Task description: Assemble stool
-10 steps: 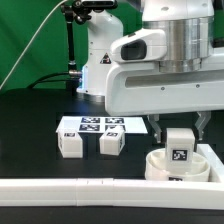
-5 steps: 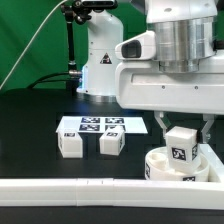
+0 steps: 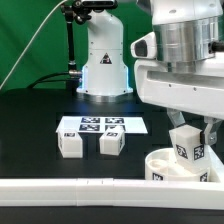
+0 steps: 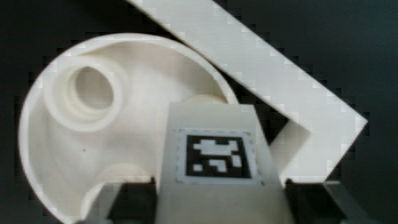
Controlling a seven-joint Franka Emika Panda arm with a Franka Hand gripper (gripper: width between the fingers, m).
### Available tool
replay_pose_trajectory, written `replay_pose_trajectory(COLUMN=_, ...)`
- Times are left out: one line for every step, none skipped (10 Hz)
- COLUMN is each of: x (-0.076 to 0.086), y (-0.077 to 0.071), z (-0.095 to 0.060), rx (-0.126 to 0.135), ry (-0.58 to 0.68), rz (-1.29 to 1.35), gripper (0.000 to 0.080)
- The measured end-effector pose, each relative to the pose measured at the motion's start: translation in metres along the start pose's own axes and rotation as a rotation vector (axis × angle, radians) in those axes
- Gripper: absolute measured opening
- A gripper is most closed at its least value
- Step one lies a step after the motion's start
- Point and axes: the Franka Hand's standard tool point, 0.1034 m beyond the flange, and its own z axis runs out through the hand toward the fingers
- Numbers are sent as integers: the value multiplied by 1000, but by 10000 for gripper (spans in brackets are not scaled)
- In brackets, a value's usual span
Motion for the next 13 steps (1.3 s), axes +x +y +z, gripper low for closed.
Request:
replay_pose_trajectory(x=-3, y=-1, z=1, rx=1, ry=-5, rz=75, gripper=343)
replay_pose_trajectory(x=-7, y=-1, z=2, rx=1, ry=-10, rz=121, gripper=343)
replay_pose_trajectory(x=-11, y=-2, z=5, rx=-2, ry=-13, rz=227, gripper=343)
replay_pose_trajectory(x=-16, y=-3, z=6, rx=-5, ry=-14, rz=307, gripper=343)
replay_pose_trajectory(x=-20, y=-5, z=7, rx=-5, ry=-16, rz=384, gripper=343)
replay_pose_trajectory(x=-22, y=-6, z=7, rx=-4, ry=-24, rz=529, gripper=343)
replay_pose_trajectory(x=-22, y=-6, z=7, rx=-2, ry=-29, rz=557, gripper=343)
replay_pose_trajectory(x=-24, y=-7, z=7, rx=0, ry=-38, rz=618, gripper=344)
replay_pose_trajectory(x=-26, y=-7, z=8, rx=0, ry=-41, rz=620, gripper=344)
replay_pose_trajectory(x=-25, y=-7, z=7, rx=1, ry=-41, rz=599, gripper=563)
replay_pose_trajectory(x=-24, y=-6, z=3, rx=-9, ry=-45, rz=526, gripper=563)
replay_pose_trajectory(x=-25, y=-6, z=-3, rx=-16, ry=-50, rz=475, gripper=631)
replay_pose_trajectory(x=-28, y=-6, z=-9, rx=-17, ry=-54, rz=451, gripper=631)
